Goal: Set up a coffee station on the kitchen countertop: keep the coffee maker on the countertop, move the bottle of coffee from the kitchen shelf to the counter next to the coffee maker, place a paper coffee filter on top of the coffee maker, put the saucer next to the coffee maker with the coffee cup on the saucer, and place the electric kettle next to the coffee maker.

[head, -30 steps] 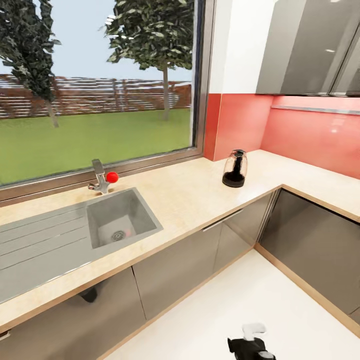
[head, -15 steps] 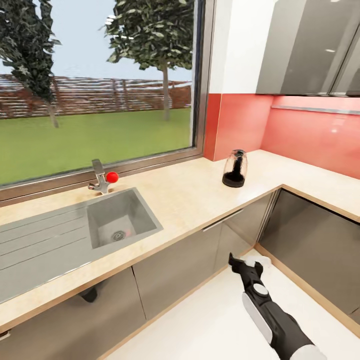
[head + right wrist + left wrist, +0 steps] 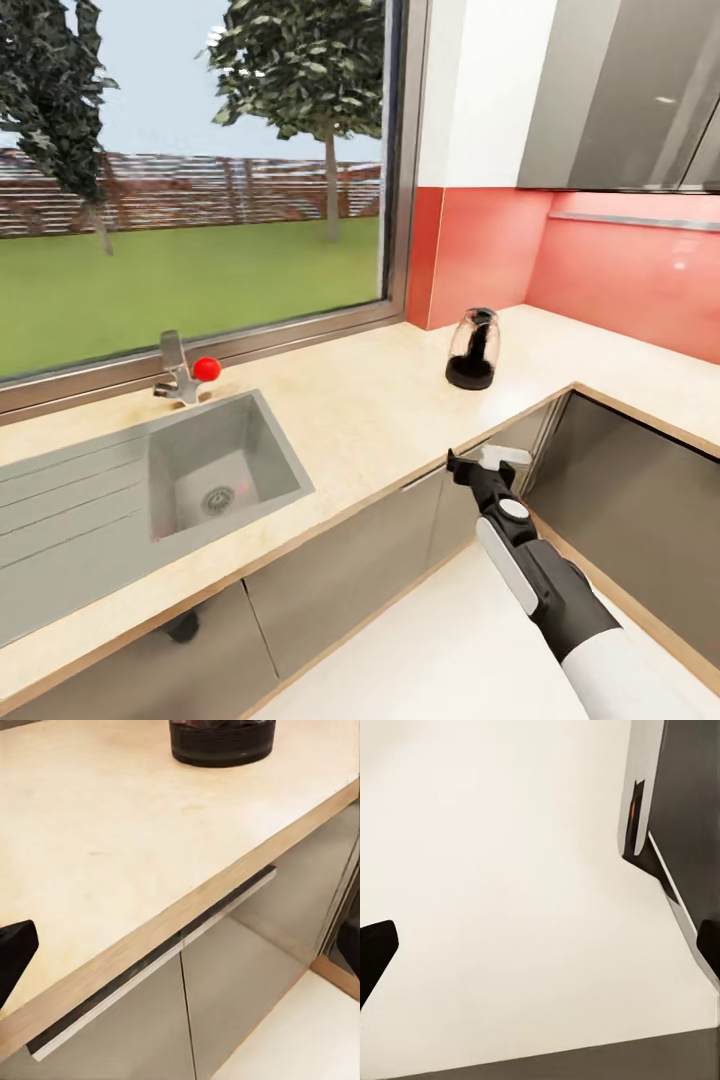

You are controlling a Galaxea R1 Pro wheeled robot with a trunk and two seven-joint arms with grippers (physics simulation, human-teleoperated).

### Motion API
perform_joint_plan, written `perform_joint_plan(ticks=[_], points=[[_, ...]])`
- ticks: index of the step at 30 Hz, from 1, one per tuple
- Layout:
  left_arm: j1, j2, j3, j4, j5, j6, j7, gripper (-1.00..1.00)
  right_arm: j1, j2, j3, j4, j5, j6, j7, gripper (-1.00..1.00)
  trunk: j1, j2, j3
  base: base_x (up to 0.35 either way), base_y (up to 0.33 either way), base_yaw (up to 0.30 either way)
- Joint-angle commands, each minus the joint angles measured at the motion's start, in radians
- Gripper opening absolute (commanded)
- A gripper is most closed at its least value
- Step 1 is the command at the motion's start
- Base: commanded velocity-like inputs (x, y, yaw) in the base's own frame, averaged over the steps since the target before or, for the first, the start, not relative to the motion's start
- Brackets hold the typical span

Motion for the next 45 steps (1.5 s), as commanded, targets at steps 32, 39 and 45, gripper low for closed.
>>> perform_joint_plan(ticks=[32, 39, 45], points=[[0.025, -0.002, 0.011, 0.004, -0.009, -0.008, 0.003, 1.0, 0.0, 0.037, 0.003, -0.046, -0.019, 0.03, -0.008, 1.0, 0.001, -0.001, -0.001, 0.123, -0.148, 0.0], [0.025, -0.002, 0.016, 0.004, -0.008, -0.007, 0.004, 1.0, 0.0, 0.033, 0.003, -0.046, -0.018, 0.03, -0.008, 1.0, 0.001, -0.001, -0.001, 0.062, -0.315, 0.0], [0.025, -0.002, 0.016, 0.004, -0.009, -0.007, 0.004, 1.0, 0.0, 0.033, 0.003, -0.046, -0.018, 0.03, -0.008, 1.0, 0.001, -0.001, -0.001, 0.088, -0.315, 0.0]])
